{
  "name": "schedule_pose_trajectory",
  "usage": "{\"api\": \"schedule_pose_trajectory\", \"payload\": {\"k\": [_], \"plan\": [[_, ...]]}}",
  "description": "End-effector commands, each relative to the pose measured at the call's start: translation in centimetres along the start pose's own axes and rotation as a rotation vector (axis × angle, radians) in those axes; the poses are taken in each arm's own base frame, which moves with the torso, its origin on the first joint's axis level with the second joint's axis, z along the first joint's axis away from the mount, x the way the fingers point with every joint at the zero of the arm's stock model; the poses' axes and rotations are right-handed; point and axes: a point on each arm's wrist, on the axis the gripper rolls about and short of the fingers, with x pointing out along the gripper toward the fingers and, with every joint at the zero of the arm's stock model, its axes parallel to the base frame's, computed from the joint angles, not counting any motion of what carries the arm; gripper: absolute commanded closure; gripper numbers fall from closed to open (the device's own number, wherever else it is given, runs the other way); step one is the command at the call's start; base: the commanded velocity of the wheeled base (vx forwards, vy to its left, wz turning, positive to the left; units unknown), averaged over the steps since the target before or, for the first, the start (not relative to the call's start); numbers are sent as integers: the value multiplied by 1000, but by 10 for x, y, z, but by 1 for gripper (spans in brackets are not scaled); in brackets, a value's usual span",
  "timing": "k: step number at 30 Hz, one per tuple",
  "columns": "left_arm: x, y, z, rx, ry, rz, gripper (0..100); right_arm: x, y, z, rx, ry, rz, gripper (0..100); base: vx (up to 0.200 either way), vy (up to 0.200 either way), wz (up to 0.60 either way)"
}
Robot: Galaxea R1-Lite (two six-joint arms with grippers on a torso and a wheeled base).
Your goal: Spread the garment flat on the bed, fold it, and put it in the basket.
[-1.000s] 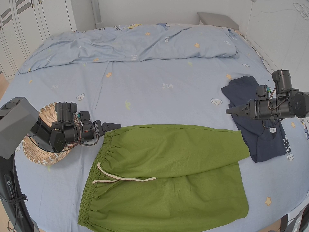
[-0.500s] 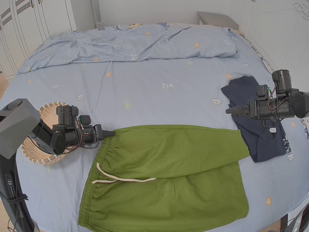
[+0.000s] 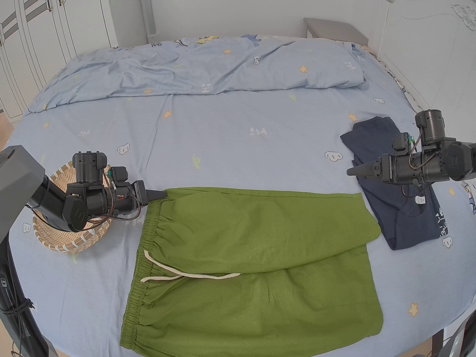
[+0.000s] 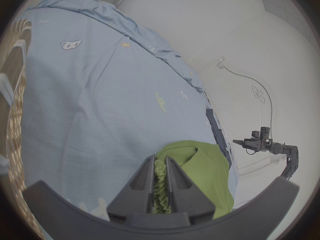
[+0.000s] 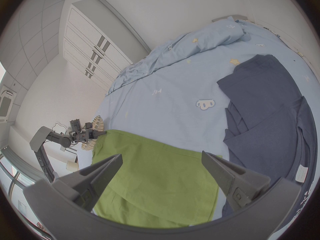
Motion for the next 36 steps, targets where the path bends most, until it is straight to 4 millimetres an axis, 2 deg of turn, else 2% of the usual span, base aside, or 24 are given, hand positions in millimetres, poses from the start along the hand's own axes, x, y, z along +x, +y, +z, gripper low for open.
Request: {"api": "schedule_pose_trajectory", "payload": {"k": [1,11,21,29,30,36], "plan": [[-11,-8,4,9,-11,-7,100,16,-25,-3,40,25,-35,0,0,0,0],[-11,-9,1,7,-2,-8,100,47,-67,-14,105,73,-69,0,0,0,0],[-10,-8,2,7,-5,-6,100,63,-73,-25,120,112,-61,0,0,0,0],[-9,-8,2,7,-2,-8,100,67,-72,-27,114,113,-56,0,0,0,0],[-9,-8,2,6,-1,-7,100,67,-72,-27,114,113,-56,100,0,0,0],[-9,-8,1,6,-1,-7,100,66,-74,-27,115,109,-58,100,0,0,0]]}}
